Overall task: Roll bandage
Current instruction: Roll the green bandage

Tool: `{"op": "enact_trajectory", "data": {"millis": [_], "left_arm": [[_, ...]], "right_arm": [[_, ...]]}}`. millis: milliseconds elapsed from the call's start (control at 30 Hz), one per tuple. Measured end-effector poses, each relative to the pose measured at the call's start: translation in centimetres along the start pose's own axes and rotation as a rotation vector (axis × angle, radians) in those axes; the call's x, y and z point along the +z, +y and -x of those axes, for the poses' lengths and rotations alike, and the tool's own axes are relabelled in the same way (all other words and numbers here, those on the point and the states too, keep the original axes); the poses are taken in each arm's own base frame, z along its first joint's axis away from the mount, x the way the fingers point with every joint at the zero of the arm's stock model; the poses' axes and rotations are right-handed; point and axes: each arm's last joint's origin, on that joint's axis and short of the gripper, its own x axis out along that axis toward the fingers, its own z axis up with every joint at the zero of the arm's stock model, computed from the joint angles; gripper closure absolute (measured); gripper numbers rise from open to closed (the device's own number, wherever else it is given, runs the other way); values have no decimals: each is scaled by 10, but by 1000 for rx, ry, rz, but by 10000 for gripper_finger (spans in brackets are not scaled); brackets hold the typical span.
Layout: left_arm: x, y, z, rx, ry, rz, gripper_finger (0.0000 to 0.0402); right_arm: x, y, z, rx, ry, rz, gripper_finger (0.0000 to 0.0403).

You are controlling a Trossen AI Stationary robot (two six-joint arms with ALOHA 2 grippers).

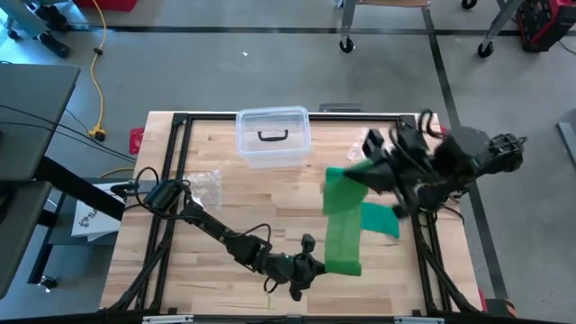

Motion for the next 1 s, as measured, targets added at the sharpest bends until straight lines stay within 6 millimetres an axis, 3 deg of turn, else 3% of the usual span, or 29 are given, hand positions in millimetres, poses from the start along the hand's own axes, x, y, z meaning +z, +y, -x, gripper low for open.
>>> {"op": "enact_trajectory", "data": {"millis": [133,333,567,733,1000], "left_arm": [[-10,10,-5,41,78,-16,400],[-40,36,-12,226,342,-90,400],[-64,76,-9,360,559,-103,400],[-60,108,17,422,557,-80,401],[-40,144,85,497,450,-36,401]], "right_arm": [[-20,34,-2,61,41,6,403],[-57,83,-5,188,137,-28,403],[-90,133,12,188,206,-42,403],[-103,156,27,172,233,-32,403],[-127,171,40,214,379,-5,403]]}}
